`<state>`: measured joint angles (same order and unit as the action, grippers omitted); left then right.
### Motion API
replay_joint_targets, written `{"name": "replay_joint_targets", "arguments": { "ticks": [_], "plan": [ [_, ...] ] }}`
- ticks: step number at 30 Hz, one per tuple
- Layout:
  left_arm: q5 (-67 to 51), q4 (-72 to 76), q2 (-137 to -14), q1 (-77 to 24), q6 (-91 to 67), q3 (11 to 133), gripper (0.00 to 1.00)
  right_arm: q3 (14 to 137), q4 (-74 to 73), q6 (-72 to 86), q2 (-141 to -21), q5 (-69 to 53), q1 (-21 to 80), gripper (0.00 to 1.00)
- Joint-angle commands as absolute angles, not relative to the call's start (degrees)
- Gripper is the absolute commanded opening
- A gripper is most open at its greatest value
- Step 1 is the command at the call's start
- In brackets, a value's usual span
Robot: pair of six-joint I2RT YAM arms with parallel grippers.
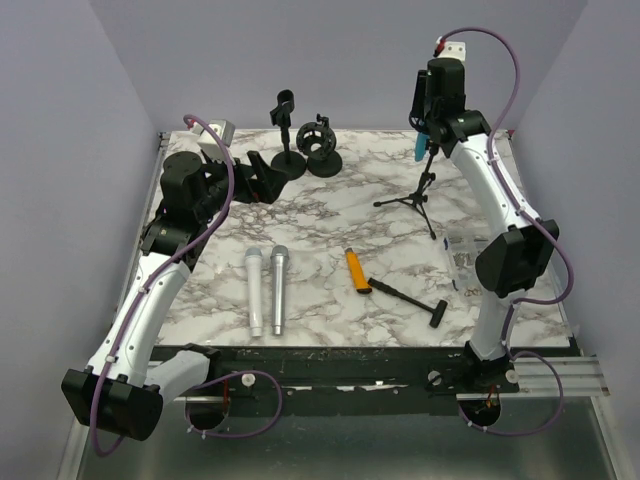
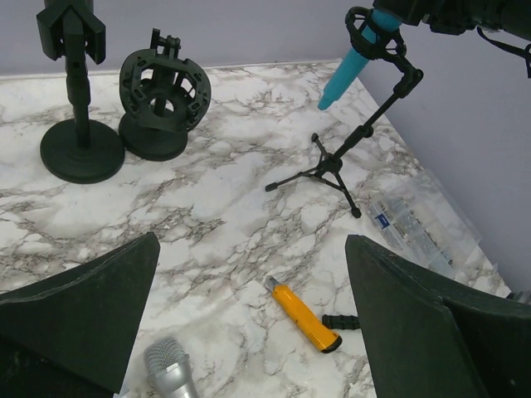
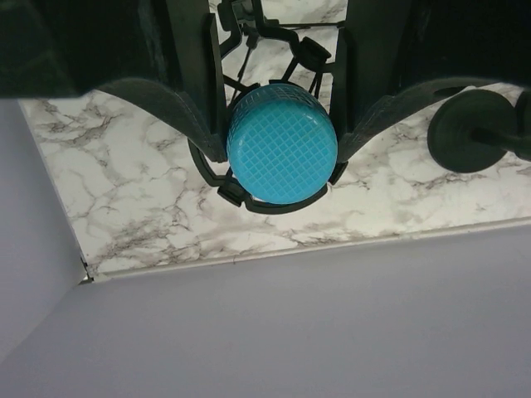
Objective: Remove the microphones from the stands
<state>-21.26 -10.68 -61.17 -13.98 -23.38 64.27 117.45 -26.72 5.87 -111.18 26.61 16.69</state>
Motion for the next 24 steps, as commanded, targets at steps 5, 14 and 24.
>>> {"name": "replay_joint_targets", "arguments": {
  "ticks": [5, 14, 24],
  "plan": [
    [-25.5, -8.5, -60.7, -14.0, -23.3, 65.1, 0.97, 127.9, -28.6, 2.3, -108.7, 28.0, 16.6, 0.33],
    [-24.5, -8.6, -62.3, -14.0, -23.0, 65.0, 0.95, 121.8, -17.9, 3.9, -94.9, 17.0, 16.6, 0.24],
    [-24.9, -8.9, -64.0, -13.8, -23.6, 64.9, 0.94, 99.6, -1.4, 11.3, -74.6, 7.8, 16.6, 0.1]
  ]
}}
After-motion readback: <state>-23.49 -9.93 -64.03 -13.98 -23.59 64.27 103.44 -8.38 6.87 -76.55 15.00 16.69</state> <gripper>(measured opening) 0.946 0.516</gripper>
